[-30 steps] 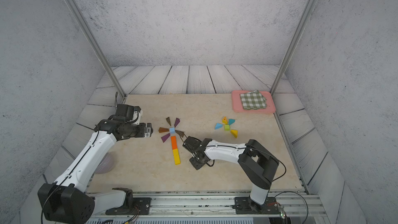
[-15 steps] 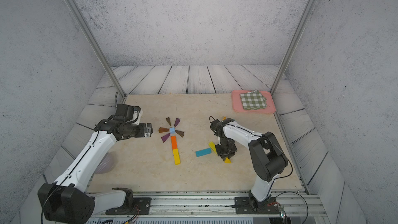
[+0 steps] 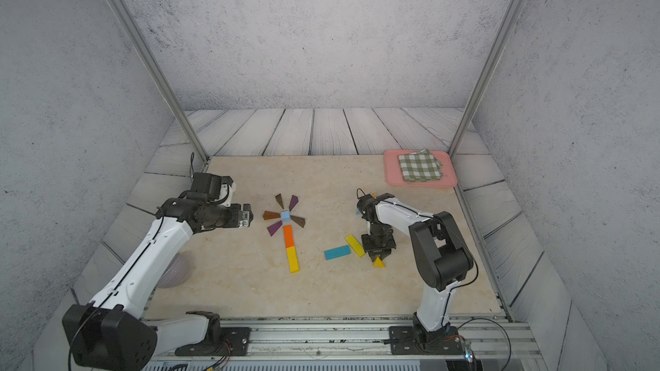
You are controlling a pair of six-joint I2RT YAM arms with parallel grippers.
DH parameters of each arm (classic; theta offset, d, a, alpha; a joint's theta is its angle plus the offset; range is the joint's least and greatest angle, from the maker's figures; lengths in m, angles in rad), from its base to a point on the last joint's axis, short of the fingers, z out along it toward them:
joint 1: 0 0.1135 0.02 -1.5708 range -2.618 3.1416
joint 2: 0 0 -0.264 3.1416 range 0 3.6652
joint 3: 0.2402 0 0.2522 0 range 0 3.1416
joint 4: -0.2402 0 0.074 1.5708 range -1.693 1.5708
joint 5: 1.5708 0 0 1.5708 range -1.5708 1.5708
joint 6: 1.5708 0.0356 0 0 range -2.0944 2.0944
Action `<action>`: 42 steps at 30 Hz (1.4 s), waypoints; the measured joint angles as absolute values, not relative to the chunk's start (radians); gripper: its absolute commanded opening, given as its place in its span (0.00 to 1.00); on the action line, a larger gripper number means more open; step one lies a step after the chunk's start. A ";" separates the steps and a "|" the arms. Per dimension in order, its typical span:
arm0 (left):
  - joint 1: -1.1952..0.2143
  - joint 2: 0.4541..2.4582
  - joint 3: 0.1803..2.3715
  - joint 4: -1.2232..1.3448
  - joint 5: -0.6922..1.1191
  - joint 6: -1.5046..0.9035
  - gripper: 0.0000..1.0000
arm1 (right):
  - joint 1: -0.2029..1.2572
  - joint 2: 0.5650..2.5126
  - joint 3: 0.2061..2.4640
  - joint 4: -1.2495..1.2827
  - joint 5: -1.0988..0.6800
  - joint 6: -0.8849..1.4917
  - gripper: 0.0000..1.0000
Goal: Assemble a small pinwheel with building blocks
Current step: Place the building block at the center of the board, then pick up the building block from the center of the board.
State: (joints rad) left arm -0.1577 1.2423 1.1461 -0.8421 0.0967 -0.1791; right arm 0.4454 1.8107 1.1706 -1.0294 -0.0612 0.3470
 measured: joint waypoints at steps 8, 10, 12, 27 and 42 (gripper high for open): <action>-0.157 1.242 1.145 -0.842 0.092 -0.177 0.96 | 0.445 1.876 1.194 -0.960 -0.062 0.347 0.35; -0.157 1.242 1.145 -0.842 0.090 -0.176 0.96 | 0.444 1.876 1.195 -0.956 -0.062 0.345 0.36; -0.157 1.242 1.145 -0.842 0.090 -0.175 0.96 | 0.444 1.876 1.196 -0.956 -0.062 0.345 0.45; -0.157 1.242 1.141 -0.842 0.090 -0.172 0.96 | 0.444 1.477 1.086 -0.902 -0.096 0.331 0.64; -0.152 1.242 1.141 -0.842 0.090 -0.171 0.96 | 0.452 1.411 0.822 -0.726 -0.234 0.314 0.64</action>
